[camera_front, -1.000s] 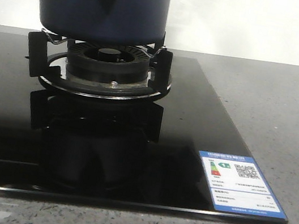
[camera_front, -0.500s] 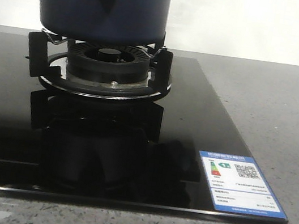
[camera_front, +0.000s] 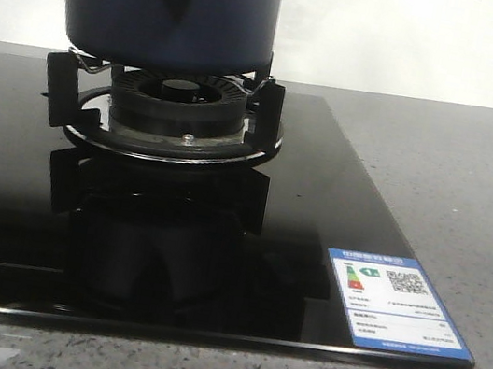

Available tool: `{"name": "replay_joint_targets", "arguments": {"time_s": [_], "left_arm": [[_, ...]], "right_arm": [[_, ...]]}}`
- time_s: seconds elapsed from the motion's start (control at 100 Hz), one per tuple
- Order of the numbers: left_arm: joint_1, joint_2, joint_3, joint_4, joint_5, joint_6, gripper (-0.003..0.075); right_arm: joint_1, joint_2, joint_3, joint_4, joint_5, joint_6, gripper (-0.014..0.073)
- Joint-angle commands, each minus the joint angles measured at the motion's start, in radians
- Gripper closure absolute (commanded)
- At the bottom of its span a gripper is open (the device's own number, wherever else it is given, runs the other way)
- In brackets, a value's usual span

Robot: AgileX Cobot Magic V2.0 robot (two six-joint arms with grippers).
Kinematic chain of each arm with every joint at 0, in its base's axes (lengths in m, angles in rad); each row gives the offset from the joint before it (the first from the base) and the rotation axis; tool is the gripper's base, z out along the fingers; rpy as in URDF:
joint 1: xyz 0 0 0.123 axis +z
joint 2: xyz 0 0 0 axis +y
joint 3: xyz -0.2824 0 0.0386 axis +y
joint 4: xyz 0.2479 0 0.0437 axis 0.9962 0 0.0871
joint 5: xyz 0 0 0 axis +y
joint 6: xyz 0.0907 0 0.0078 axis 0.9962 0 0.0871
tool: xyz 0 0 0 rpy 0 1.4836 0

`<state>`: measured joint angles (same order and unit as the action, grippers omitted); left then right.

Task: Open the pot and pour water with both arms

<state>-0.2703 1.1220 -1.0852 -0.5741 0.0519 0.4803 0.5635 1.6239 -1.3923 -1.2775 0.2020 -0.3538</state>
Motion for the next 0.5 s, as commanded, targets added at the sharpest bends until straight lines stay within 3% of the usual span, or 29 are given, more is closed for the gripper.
{"name": "replay_joint_targets", "arguments": {"time_s": [0.0, 0.49], "left_arm": [[0.004, -0.024, -0.035, -0.001, -0.089, 0.0, 0.0364], [0.004, -0.024, -0.035, -0.001, -0.089, 0.0, 0.0364]], "right_arm": [[0.003, -0.048, -0.038, -0.095, -0.036, 0.0, 0.0228], [0.003, -0.048, -0.038, -0.244, -0.036, 0.0, 0.0228]]}}
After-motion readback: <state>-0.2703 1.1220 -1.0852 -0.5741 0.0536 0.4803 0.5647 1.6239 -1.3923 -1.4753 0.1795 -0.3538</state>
